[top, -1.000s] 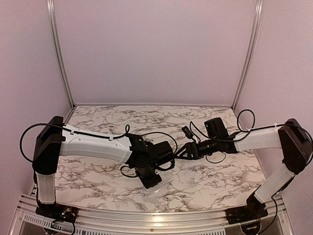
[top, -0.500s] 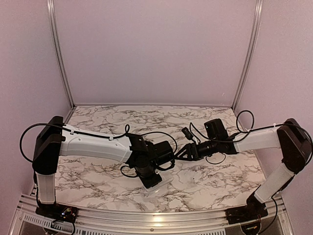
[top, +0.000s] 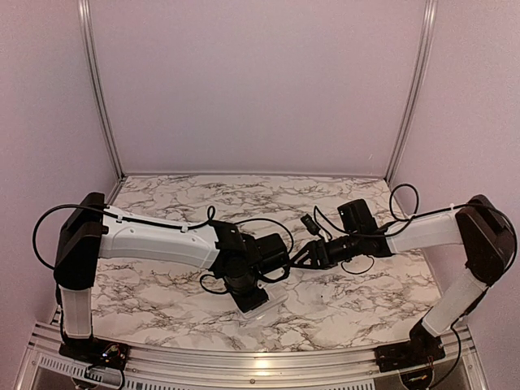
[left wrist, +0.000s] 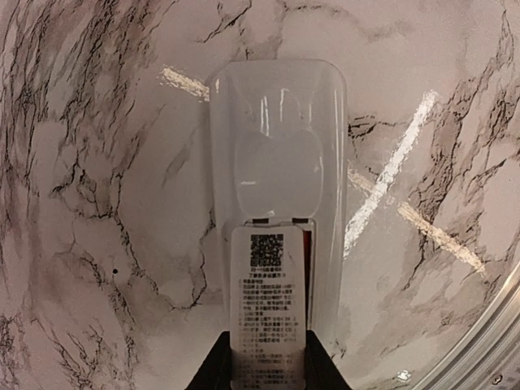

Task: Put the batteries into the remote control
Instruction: Load the battery cover onto the remote control without the battery cover.

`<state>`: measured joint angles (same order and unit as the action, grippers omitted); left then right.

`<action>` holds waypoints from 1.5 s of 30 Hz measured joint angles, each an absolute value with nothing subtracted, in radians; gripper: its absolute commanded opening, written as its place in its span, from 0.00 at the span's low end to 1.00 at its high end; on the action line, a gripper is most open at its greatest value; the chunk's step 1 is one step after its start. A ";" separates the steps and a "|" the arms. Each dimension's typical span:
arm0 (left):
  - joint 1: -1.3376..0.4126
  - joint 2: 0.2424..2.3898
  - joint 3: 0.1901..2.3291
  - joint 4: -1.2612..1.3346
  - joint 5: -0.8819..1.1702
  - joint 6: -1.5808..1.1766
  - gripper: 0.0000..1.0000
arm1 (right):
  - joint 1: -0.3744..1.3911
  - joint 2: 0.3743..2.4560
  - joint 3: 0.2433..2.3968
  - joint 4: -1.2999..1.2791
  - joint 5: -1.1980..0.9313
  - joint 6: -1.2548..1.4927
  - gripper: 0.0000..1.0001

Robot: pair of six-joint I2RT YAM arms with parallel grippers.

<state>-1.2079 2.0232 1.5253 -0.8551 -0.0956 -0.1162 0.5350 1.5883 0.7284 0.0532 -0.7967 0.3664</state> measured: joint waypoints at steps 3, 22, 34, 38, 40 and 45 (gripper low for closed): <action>-1.208 2.023 1.527 -0.857 -0.096 -0.116 0.16 | 0.535 1.592 0.728 0.054 -0.800 0.366 0.72; -1.208 2.028 1.559 -0.865 -0.099 -0.116 0.16 | 0.535 1.605 0.728 0.069 -0.804 0.366 0.71; -1.205 2.033 1.554 -0.865 -0.098 -0.115 0.15 | 0.535 1.605 0.728 0.070 -0.804 0.366 0.71; -1.203 2.033 1.542 -0.865 -0.098 -0.115 0.15 | 0.535 1.608 0.728 0.071 -0.805 0.366 0.71; -1.203 2.033 1.541 -0.865 -0.098 -0.115 0.15 | 0.535 1.614 0.728 0.072 -0.806 0.366 0.71; -1.203 2.033 1.541 -0.865 -0.098 -0.114 0.15 | 0.535 1.620 0.728 0.072 -0.809 0.366 0.71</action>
<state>-1.2034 2.0327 1.5406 -0.8646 -0.0978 -0.1139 0.5350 1.6196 0.7284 0.0715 -0.8089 0.3660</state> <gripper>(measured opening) 0.248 0.709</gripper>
